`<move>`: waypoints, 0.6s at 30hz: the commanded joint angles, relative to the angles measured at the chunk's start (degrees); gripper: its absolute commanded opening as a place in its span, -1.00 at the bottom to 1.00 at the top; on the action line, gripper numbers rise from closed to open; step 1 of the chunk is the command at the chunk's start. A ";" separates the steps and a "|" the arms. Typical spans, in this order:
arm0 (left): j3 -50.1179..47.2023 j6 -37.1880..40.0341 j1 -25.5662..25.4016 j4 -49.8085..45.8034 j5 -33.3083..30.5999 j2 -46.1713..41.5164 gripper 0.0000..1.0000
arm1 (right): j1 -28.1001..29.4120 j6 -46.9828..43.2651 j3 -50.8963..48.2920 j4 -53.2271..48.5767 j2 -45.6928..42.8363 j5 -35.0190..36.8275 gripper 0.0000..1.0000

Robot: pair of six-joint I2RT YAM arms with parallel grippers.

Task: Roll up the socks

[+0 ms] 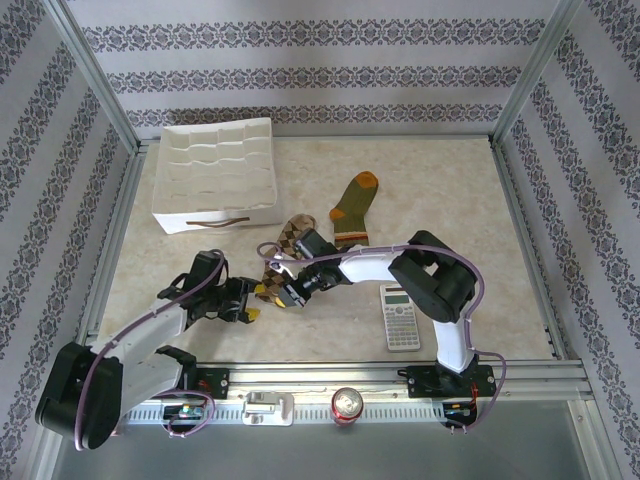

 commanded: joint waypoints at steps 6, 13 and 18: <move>1.63 -3.75 -1.96 10.09 -2.97 7.14 0.13 | -0.81 2.77 0.53 -5.59 3.73 -3.21 -1.00; 2.85 -3.93 -3.47 11.63 -3.24 12.72 0.01 | -1.37 4.45 0.31 -4.79 3.80 -5.60 -1.00; 4.82 -2.59 -3.82 9.10 -2.91 15.74 -0.41 | -1.47 5.43 0.34 -4.86 3.96 -7.30 -1.00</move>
